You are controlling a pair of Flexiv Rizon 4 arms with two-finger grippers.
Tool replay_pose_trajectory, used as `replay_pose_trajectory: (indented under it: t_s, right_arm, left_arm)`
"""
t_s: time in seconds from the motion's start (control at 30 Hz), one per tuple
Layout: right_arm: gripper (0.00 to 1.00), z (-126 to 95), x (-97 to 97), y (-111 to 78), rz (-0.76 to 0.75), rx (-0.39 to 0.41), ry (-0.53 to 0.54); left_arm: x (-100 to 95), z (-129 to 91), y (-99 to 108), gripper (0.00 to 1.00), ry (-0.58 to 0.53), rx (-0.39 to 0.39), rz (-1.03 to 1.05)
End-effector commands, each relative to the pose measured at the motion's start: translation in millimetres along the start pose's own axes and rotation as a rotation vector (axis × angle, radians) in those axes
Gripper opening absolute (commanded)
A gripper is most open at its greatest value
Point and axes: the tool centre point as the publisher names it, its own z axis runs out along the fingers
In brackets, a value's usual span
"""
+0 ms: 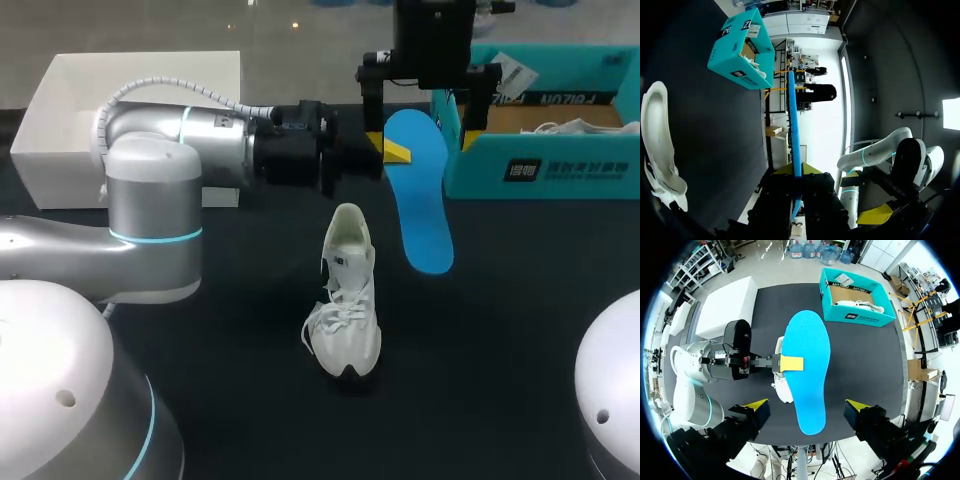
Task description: Take the shoe out of the shoebox, open the shoe tongue, remove and reinsert the insole, then place the shoe into the shoebox
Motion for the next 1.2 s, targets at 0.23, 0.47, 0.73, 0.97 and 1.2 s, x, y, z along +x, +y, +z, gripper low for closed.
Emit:
replay_pose_trajectory:
  t_s: [0.23, 0.47, 0.73, 0.97, 1.2]
  right_arm:
    - [1.00, 3, -4.5, 2.4, -0.001, 0.003, 0.016]
    - [1.00, 3, -4.5, 2.4, -0.001, 0.003, 0.016]
    - [1.00, 3, -4.5, 2.4, -0.001, 0.003, 0.016]
    - [1.00, -2, -31.7, -7.3, 0.068, -0.233, 0.480]
    - [1.00, -3, -52.1, -16.3, 0.022, -0.332, 0.819]
  left_arm:
    - [0.8, -6, 4, 0.00, -0.008, 0.015, 0.002]
    - [-7.0, -9, 2, 0.00, -0.009, 0.033, -0.019]
    - [-3.3, -7, 3, 0.00, 0.020, 0.023, -0.011]
    - [-2.9, -15, 1, 0.00, 0.017, 0.031, -0.006]
    - [-3.0, -21, 1, 0.00, 0.016, 0.038, -0.009]
